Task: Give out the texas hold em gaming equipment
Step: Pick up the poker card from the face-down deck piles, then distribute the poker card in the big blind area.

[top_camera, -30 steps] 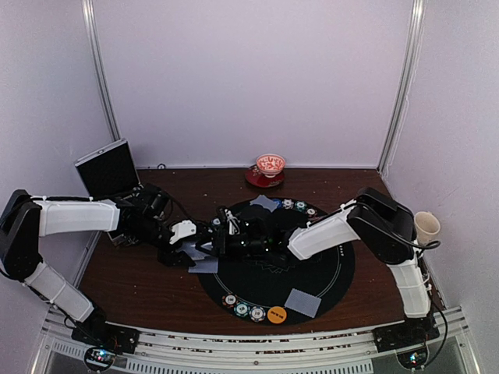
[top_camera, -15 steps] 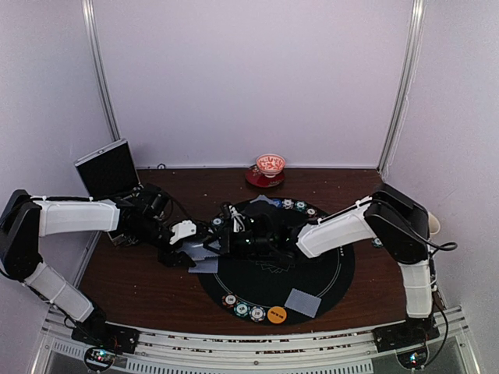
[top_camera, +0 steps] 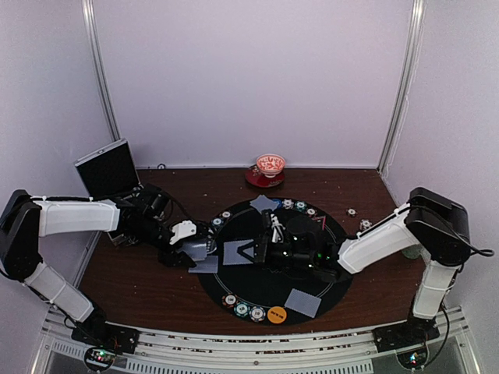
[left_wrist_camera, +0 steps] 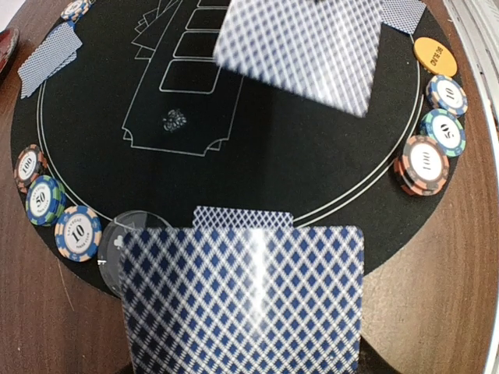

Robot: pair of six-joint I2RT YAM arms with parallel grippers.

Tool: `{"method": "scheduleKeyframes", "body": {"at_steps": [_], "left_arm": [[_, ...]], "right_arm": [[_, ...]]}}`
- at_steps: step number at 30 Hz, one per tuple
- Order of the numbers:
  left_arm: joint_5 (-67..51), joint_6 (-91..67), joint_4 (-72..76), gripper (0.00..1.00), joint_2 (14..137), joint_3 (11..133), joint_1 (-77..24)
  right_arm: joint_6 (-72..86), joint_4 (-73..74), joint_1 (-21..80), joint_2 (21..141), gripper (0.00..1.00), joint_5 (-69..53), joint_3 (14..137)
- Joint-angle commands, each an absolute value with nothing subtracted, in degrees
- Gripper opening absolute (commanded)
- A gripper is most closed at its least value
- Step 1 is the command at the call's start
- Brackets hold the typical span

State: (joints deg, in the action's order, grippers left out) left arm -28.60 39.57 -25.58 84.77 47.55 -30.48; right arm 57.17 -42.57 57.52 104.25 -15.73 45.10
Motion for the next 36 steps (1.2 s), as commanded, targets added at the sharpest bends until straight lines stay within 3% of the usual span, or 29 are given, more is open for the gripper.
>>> {"method": "scheduleKeyframes", "body": {"at_steps": [1, 5, 15, 25, 36], "left_arm": [[-29.98, 40.15, -24.83, 0.58, 83.76, 47.88, -30.63], [-30.02, 40.14, -24.82, 0.58, 83.71, 47.80, -30.66], [-29.85, 40.06, -24.81, 0.58, 83.22, 47.64, -30.66], [-29.79, 40.03, -24.80, 0.58, 82.90, 47.55, -30.60], [-29.77, 40.03, -24.79, 0.58, 83.05, 47.55, -30.60]], "right_arm": [[63.55, -53.42, 58.44, 95.47, 0.00, -0.53, 32.04], [67.26, -56.59, 61.74, 91.07, 0.00, 10.25, 21.96], [77.25, -67.74, 70.87, 89.93, 0.00, 22.09, 7.42], [81.84, -65.50, 79.30, 89.57, 0.00, 30.36, 5.31], [86.52, -51.90, 84.01, 85.70, 0.00, 35.36, 6.65]]}}
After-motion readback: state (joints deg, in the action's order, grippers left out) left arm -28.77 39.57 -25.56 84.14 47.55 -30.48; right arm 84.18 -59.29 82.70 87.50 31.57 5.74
